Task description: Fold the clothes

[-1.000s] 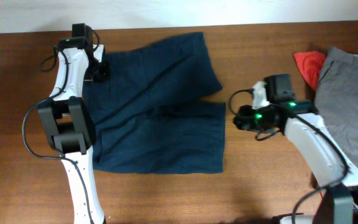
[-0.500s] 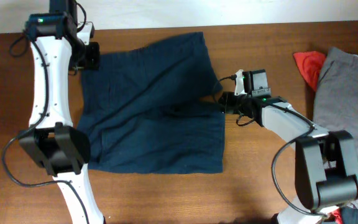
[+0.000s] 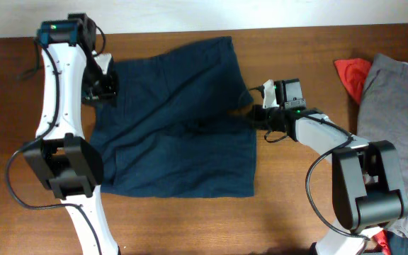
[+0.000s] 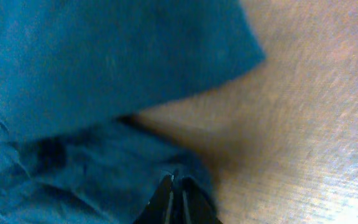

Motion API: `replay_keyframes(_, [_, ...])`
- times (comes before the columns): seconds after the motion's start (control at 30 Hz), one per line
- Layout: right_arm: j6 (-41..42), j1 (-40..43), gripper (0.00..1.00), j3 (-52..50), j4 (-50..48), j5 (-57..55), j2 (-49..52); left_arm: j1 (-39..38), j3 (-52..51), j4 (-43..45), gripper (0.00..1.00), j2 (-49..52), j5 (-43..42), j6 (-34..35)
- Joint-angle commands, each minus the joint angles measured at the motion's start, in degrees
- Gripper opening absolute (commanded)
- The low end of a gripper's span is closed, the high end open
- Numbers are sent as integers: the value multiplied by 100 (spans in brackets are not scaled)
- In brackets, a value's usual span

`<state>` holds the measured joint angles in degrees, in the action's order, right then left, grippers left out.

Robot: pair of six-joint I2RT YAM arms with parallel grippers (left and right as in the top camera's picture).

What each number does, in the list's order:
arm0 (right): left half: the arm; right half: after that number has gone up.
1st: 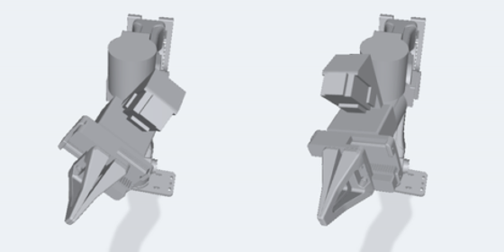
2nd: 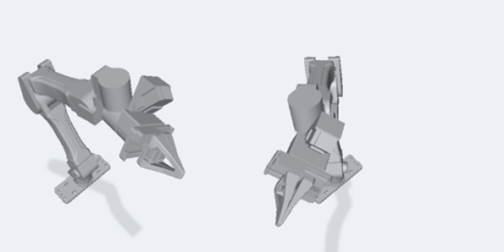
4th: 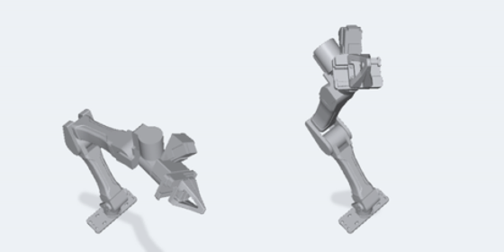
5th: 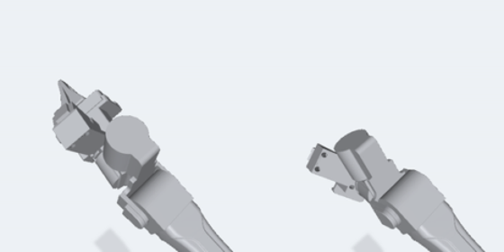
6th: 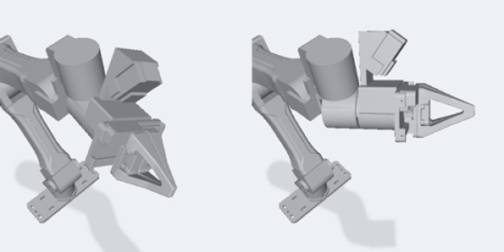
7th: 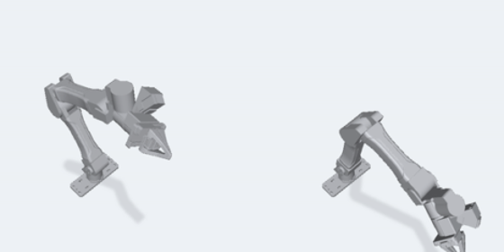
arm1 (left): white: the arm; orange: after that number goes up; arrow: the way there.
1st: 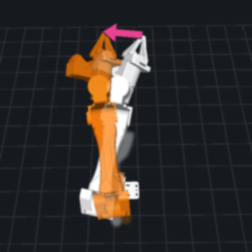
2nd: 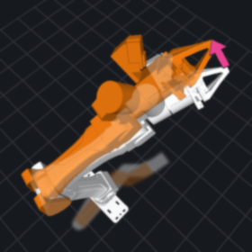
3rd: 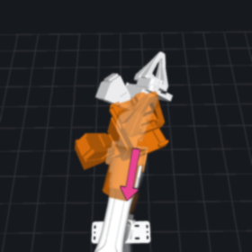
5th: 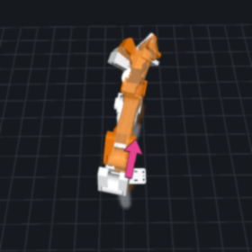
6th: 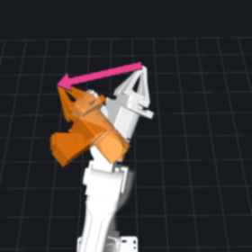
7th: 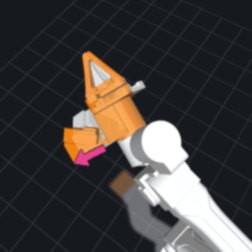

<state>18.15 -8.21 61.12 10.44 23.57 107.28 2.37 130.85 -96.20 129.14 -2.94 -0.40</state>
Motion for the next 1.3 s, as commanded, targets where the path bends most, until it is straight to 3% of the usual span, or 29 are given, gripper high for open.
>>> replay_keyframes(0.0, [17,264,4,387,-22,-131,7,37,-656,94,32,50,-146,107])
replay_keyframes(0.17, [170,632,5,726,-22,-133,7,33,-1934,774,30,50,-181,105])
replay_keyframes(0.3, [186,669,11,726,0,-179,9,35,-2581,1169,26,50,-181,83])
replay_keyframes(0.5, [184,896,50,728,236,-175,-42,76,-2734,1084,22,11,-181,-85])
replay_keyframes(0.63, [157,1311,50,728,704,-118,-299,175,-2734,940,19,-216,-330,-330])
replay_keyframes(0.87, [-861,1764,53,728,1974,192,-1563,627,-2750,861,19,-1388,-446,-428])
replay_keyframes(0.97, [-935,1764,56,728,2640,151,-2173,831,-2977,1010,26,-2046,-481,-282])
replay_keyframes(1.1, [-909,1759,67,728,3877,122,-2782,1008,-4151,1515,44,-2992,-553,131])
replay_keyframes(1.27, [-890,1755,68,514,4819,-22,-2629,1005,-5464,1746,45,-3254,-1329,131])
